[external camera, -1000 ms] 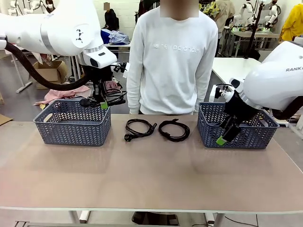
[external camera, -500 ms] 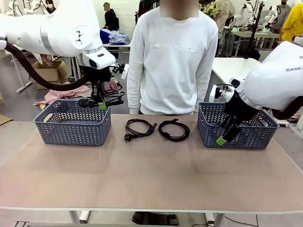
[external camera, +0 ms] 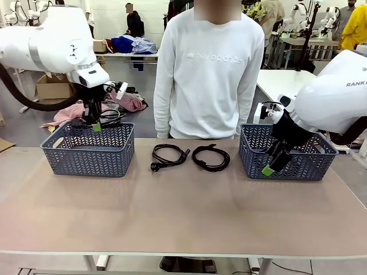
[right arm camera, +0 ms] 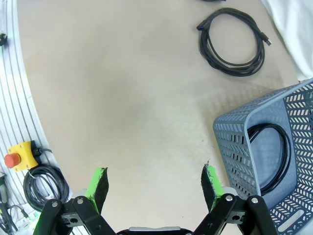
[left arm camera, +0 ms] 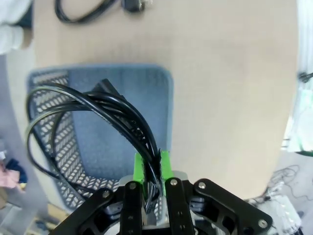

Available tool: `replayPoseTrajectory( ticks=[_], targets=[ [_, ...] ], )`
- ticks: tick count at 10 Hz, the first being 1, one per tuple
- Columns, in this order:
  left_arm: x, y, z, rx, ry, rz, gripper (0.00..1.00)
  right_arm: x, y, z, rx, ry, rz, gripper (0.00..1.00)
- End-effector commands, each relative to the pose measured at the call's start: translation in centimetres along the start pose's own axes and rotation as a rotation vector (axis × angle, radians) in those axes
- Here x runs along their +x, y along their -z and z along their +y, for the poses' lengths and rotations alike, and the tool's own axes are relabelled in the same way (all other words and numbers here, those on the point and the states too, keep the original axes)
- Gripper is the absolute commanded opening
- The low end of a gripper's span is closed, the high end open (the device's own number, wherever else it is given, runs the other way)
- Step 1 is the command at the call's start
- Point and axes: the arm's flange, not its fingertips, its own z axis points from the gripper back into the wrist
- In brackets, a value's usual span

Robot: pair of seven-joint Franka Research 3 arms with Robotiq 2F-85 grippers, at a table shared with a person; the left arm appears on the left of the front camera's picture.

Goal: Organize the cables according to human instructions.
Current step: Pick up a bundle of cables and place it in the basket indicated by the human.

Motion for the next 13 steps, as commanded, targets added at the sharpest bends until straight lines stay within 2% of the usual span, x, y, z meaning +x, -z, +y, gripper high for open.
replayPoseTrajectory(
  ticks=[1, 4, 8, 9, 10, 11, 12, 13],
  targets=[
    [-1.2, 1.0, 1.8, 0.021, 0.022, -0.01, 0.15, 0.0, 0.1, 0.1, -0.006, 0.007, 0.003, 1.0],
    [-1.9, 3.1, 4.2, 0.026, 0.022, -0.014, 0.15, 0.0, 0.1, 0.1, -0.006, 0.007, 0.003, 1.0],
    [-2.1, 4.4, 5.2, 0.0, 0.022, -0.008, 0.15, 0.0, 0.1, 0.1, -0.006, 0.007, 0.003, 1.0],
    [-2.2, 4.5, 5.3, -0.005, 0.022, -0.006, 0.35, 0.0, 0.1, 0.1, -0.006, 0.007, 0.003, 1.0],
    [-2.4, 4.6, 5.4, -0.005, 0.017, -0.01, 0.35, 0.0, 0.1, 0.1, -0.006, 0.007, 0.003, 1.0],
    [-2.4, 4.6, 5.4, -0.006, 0.011, -0.013, 0.55, 0.0, 0.1, 0.1, -0.006, 0.007, 0.003, 1.0],
    [-2.4, 4.4, 5.4, -0.007, 0.006, -0.018, 0.39, 0.0, 0.1, 0.1, -0.006, 0.007, 0.003, 1.0],
    [-2.6, 4.2, 5.4, -0.011, 0.006, -0.024, 0.74, 0.0, 0.1, 0.1, -0.006, 0.007, 0.003, 1.0]
  ],
)
